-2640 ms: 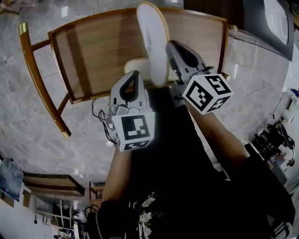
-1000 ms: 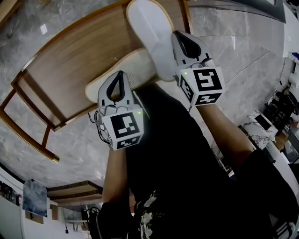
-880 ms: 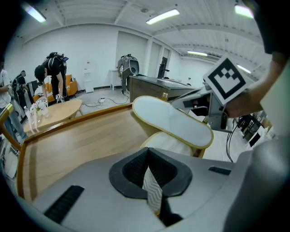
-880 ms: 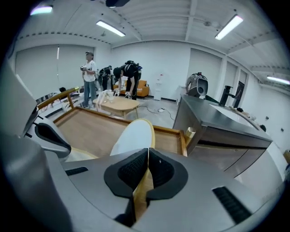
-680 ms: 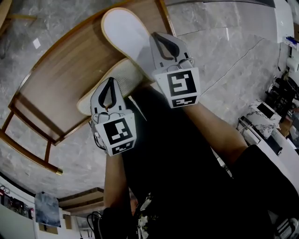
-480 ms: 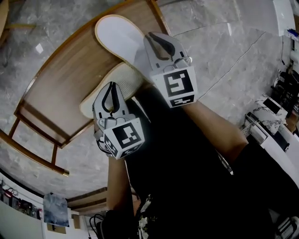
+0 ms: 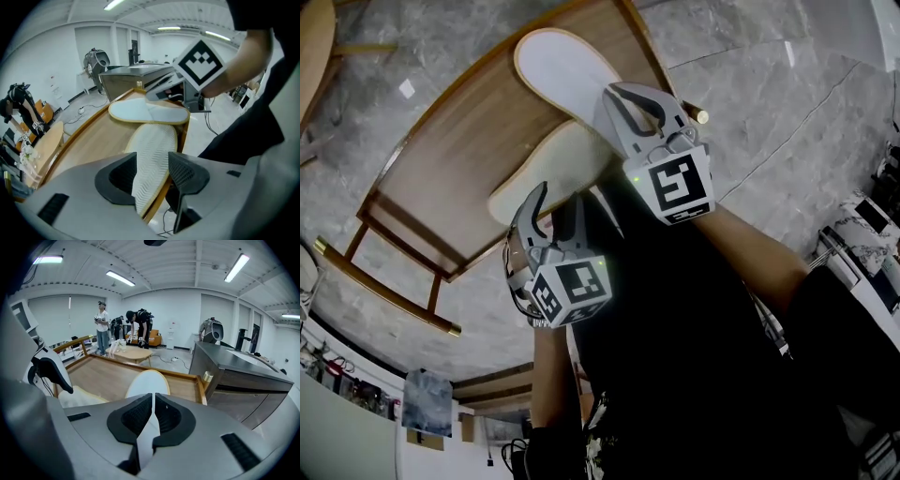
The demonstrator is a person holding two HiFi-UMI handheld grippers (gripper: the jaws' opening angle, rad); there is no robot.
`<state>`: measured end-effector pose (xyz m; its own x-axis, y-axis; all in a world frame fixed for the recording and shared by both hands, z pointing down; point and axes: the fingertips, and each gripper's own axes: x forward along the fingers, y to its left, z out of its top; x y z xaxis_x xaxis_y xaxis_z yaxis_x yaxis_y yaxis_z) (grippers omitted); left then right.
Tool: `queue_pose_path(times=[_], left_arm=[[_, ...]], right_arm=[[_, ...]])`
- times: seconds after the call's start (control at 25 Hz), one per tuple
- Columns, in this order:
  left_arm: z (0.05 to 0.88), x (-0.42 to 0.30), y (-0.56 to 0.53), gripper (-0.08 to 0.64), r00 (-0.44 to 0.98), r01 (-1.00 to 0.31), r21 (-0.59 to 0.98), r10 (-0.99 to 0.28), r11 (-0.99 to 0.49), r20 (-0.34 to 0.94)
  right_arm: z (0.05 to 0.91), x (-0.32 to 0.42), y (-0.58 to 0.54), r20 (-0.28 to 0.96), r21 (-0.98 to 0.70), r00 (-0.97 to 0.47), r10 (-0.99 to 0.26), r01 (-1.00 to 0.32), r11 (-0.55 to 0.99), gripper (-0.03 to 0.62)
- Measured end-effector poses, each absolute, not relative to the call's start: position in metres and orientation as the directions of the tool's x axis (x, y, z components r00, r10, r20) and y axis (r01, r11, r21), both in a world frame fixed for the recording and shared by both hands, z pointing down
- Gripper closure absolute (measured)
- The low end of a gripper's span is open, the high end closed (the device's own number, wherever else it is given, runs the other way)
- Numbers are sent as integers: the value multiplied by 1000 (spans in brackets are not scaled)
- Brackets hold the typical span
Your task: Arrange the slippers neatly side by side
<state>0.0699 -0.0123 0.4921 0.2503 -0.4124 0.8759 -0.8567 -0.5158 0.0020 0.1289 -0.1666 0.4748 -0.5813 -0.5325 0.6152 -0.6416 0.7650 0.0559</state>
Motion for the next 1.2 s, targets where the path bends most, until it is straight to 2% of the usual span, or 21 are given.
queue_pose_path(times=[0.24,0.56,0.76,1.2], left_arm=[[514,75,16,341,185,-739,-92,-333,-667,924],[528,65,6,343,108,-700,-176,-346,-692,932],[523,59,6,422,84,-703,-213,-377,-679,923],[510,44,10,483,35,-713,-266,-411,-649,911]], right_arm=[[484,118,-163,624,43,-596,-506,-620,783,582],[493,121,-164,643,46,-582,-497,-619,784,583],[504,125,-166,668,33,-559,-491,-637,770,583],[511,123,-171,678,50,-542,-497,-640,767,583]])
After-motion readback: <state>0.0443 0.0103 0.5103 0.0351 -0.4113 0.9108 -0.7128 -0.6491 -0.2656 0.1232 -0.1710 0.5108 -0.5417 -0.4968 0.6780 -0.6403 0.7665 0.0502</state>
